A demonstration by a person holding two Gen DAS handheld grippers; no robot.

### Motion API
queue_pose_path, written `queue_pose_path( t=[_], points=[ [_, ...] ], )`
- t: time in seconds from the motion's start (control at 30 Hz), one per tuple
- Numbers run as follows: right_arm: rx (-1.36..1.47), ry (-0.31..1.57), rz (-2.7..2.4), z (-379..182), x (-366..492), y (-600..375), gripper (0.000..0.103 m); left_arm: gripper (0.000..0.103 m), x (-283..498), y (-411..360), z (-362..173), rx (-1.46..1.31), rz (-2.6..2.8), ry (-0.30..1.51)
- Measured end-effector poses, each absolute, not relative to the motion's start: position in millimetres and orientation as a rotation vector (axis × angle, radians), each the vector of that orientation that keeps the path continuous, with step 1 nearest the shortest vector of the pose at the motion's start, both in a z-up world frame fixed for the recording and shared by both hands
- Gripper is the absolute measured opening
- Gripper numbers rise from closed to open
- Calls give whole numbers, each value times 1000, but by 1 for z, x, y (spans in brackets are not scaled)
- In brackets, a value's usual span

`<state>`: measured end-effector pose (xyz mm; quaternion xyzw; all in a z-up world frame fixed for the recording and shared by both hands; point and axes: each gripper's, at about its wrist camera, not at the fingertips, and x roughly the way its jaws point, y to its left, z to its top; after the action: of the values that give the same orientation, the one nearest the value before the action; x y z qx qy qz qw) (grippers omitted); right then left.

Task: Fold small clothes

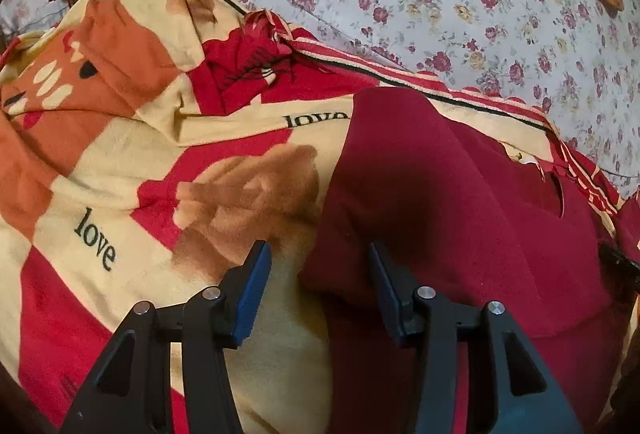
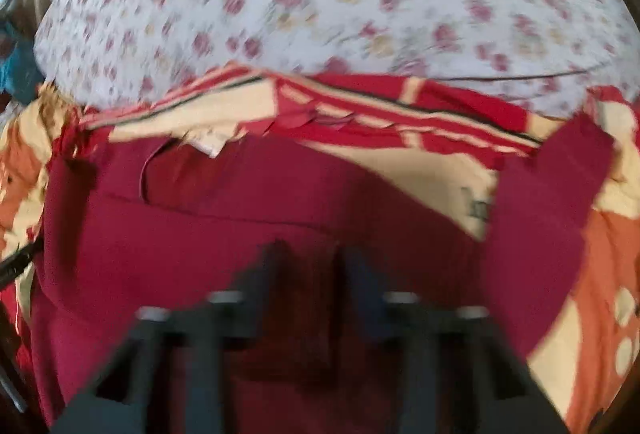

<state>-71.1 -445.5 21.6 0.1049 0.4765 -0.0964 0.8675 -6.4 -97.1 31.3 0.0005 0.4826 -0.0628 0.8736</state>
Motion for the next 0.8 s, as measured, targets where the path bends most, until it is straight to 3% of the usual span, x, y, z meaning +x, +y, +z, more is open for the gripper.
queue_pose_path(
  t=[0.13, 0.3, 0.37, 0.4, 0.43, 0.6, 0.8],
  points=[
    [258, 907, -239, 40, -85, -457, 5, 34, -8, -100, 29, 16, -136, 1002],
    [241, 973, -282, 21, -76, -464, 7, 36, -10, -107, 28, 54, -122, 985],
    [250, 953, -295, 28, -83, -466, 21, 36, -12, -104, 34, 46, -120, 987],
    [279, 933, -301, 34, -89, -468, 34, 36, -13, -104, 39, 43, -122, 980],
    [308, 903, -295, 42, -96, -469, 37, 36, -14, -104, 44, 42, -125, 966],
    [281, 937, -176, 52, -101, -444, 37, 36, -11, -113, 61, 9, -163, 922],
    [242, 1031, -183, 23, -90, -431, 37, 36, 1, -141, 33, 65, -162, 1003]
  ],
)
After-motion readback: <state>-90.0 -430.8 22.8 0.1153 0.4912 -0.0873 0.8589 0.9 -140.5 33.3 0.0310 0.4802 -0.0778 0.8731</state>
